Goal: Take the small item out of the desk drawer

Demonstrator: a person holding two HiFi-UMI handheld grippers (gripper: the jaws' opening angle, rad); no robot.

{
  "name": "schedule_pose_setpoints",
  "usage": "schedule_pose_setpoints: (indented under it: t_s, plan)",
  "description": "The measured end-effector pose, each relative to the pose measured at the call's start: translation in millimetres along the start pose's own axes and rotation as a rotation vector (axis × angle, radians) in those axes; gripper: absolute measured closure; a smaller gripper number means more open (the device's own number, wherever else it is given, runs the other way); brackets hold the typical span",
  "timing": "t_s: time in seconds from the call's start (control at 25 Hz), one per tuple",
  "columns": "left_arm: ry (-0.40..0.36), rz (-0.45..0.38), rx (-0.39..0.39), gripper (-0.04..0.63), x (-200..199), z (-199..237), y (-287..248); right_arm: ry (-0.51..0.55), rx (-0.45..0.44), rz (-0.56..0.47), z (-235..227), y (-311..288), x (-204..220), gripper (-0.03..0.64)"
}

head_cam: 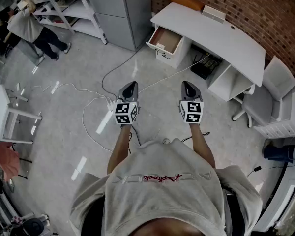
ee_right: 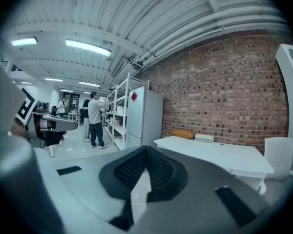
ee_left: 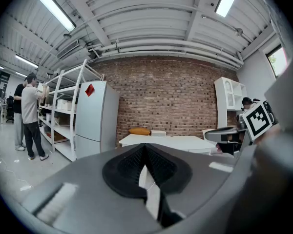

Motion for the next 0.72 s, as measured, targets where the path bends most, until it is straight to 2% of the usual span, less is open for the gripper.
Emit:
schedule_pose_setpoints:
  t_s: [0.32,0.72]
  plan:
    - [-0.001,0.002,-0.002,0.586,0,-10,-9,-0.009,-0.005,0.020,-10,0,9,0.606]
    - [-0.009,-0.001,-0.027,0.586,1,-29,-28,-0.020,-0.046,-0.006,-33,-8,12,0.606]
Point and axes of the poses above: the fingertips, and each gripper's own axes: y backward along the fingers, z to its left, x out of its underside, the point moved 6 cm from there along y, backward along the fingers, and after that the axes turned 6 degrees about -z, right-handed, at the moved point
